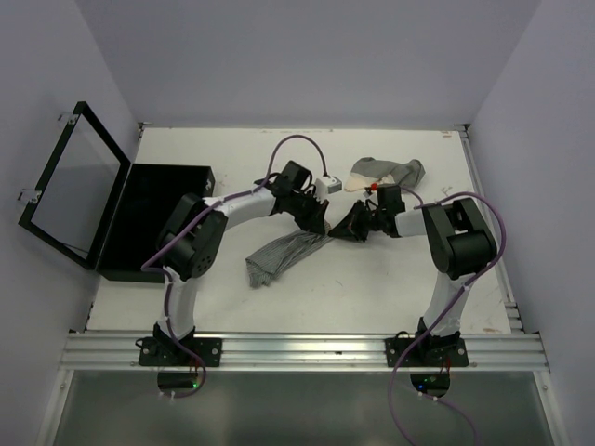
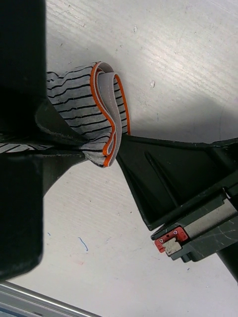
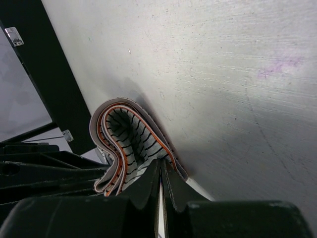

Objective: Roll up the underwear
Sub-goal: Fold the underwear

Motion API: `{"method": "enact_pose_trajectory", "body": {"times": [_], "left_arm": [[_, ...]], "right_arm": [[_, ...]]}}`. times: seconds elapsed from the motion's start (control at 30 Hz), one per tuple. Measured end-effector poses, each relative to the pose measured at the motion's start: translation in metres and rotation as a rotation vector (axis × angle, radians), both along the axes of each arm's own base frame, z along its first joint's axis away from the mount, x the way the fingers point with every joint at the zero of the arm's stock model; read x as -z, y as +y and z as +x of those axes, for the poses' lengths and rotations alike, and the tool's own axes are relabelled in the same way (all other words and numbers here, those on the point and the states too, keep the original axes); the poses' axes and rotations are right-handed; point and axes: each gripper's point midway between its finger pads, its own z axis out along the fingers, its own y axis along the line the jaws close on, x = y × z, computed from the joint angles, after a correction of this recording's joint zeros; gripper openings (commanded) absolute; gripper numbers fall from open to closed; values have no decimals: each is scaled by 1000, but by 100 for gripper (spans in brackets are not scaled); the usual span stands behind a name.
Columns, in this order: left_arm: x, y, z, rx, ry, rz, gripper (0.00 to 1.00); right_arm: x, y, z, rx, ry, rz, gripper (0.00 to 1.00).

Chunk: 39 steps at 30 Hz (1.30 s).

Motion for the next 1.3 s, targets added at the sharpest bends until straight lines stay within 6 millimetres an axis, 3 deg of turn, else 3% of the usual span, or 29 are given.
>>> {"method": "enact_pose_trajectory", "body": {"times": [0.57, 0.73, 0.83, 1.03, 1.3], "left_arm": [[23, -3, -2, 0, 50, 9, 11], [26, -4, -3, 6, 61, 2, 20], [25, -7, -4, 2, 76, -13, 26], [25, -12, -4, 0, 85, -38, 29], [25, -13, -4, -3, 91, -46, 30]], "right_arm": [[0, 0, 0, 2, -3, 2, 9], [-1, -2, 1, -1, -9, 2, 21], [-5, -8, 2, 0, -23, -5, 22], [-17, -30, 10, 46, -37, -16, 18], [-24, -26, 12, 65, -24, 9, 15]]}}
